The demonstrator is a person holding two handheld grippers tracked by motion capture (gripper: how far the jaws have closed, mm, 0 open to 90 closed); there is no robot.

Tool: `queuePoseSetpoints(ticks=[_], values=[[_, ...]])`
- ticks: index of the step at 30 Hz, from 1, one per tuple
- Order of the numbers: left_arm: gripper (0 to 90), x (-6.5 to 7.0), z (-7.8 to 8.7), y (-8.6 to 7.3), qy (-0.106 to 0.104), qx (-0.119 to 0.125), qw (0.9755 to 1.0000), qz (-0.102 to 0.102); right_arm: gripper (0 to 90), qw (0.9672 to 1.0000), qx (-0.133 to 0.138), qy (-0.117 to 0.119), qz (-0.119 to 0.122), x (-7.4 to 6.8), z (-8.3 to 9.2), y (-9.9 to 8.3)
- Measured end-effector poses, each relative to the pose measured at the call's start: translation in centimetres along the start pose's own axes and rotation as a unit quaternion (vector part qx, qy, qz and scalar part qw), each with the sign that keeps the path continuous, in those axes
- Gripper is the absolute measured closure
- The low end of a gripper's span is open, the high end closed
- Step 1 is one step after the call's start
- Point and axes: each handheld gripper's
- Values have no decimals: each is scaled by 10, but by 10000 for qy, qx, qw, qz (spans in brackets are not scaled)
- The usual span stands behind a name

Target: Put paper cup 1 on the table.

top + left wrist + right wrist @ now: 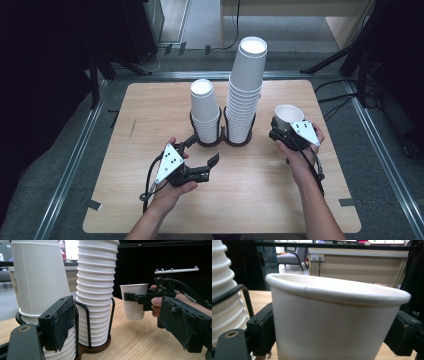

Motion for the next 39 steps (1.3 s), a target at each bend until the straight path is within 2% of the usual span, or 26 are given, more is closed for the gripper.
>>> queuePoseSetpoints(ticks=[15,27,39], values=[[132,-2,1,1,-22,-212,9998,6,130,9994,-227,-164,193,3,-10,-7],[132,-2,1,1,-8,-239,9997,13,129,9985,-378,-207,325,5,-11,-16],[132,-2,0,1,-3,-262,9997,11,120,9984,-430,-134,346,7,-3,-25]])
Point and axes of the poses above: each handheld gripper's, and its own axes: z roughly backward along the jaws, y roughly out of its top, x roughly to its right, and after that the axes turned 13 degrees about -x, right-handed
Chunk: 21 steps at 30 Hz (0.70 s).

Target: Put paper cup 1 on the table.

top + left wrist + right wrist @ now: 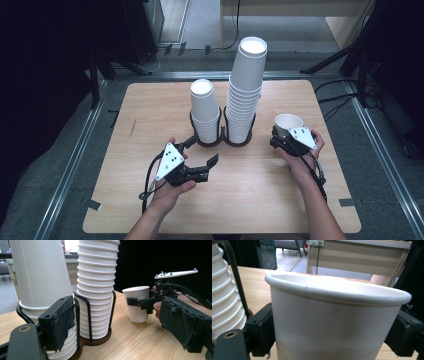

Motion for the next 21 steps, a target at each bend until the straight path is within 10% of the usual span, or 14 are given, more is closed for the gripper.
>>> queuePoseSetpoints(ticks=[21], values=[[132,1,-1,0,-1,-40,10000,-10,104,9998,-57,140,-128,5,5,-3]])
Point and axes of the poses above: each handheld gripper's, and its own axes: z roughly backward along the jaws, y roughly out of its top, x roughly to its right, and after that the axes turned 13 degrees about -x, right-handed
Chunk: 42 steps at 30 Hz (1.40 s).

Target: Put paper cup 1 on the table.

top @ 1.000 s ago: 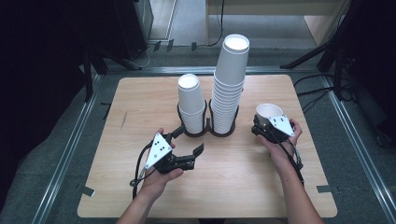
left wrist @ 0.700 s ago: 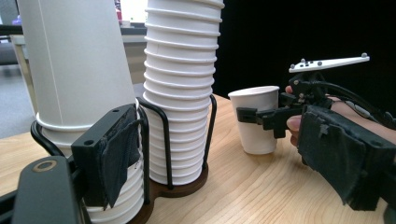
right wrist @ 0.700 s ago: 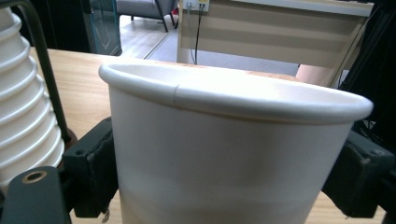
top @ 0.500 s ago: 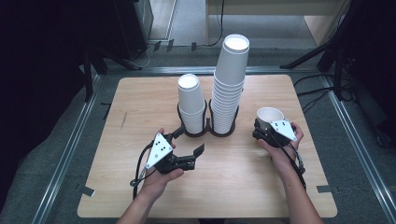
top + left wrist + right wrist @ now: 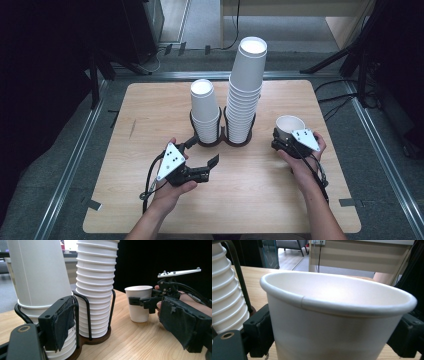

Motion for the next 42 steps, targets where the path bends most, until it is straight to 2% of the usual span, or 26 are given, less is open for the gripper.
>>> queuePoseSetpoints(ticks=[15,23,28,33,40,42], values=[[132,-2,0,-1,2,-28,10000,30,96,9999,-64,88,26,0,1,-6],[132,-1,-1,-1,-10,-37,10000,23,91,9999,-78,120,-39,3,4,-9],[132,-1,-2,-2,-12,-74,10000,15,0,9992,-93,381,-33,6,8,-7],[132,-1,-2,-2,-7,-100,9999,24,0,9984,-112,549,-82,8,15,-4],[130,-3,-2,-2,-35,-98,9999,132,0,9982,-81,590,40,8,25,3],[129,-3,-3,-2,-8,-118,9999,93,0,9981,-42,610,27,9,28,5]])
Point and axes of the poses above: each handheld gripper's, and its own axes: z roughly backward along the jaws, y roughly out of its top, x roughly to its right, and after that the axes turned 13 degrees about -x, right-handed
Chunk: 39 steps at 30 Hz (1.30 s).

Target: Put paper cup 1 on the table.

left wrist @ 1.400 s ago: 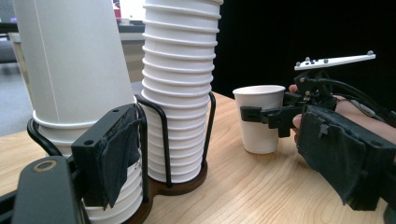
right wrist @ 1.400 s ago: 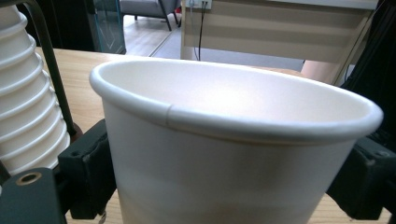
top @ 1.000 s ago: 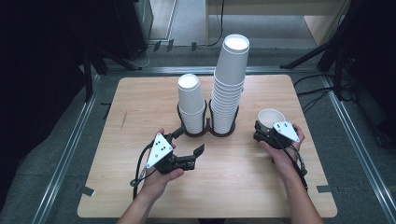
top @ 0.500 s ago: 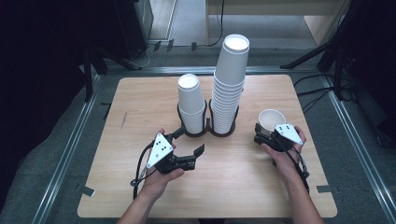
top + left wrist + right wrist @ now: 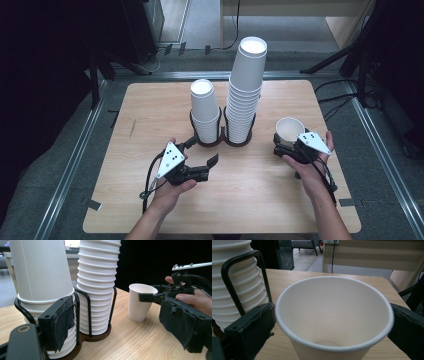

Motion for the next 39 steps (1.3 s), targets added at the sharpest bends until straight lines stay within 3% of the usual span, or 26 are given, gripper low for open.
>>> queuePoseSetpoints(ticks=[18,29,39], values=[[124,1,-9,7,-13,-62,10000,74,0,9990,383,238,-10,1,27,33],[122,-3,-15,27,58,7,10000,76,0,9967,649,488,89,-10,39,56],[121,-8,-28,48,135,14,9999,62,0,9952,787,571,136,-18,48,77]])
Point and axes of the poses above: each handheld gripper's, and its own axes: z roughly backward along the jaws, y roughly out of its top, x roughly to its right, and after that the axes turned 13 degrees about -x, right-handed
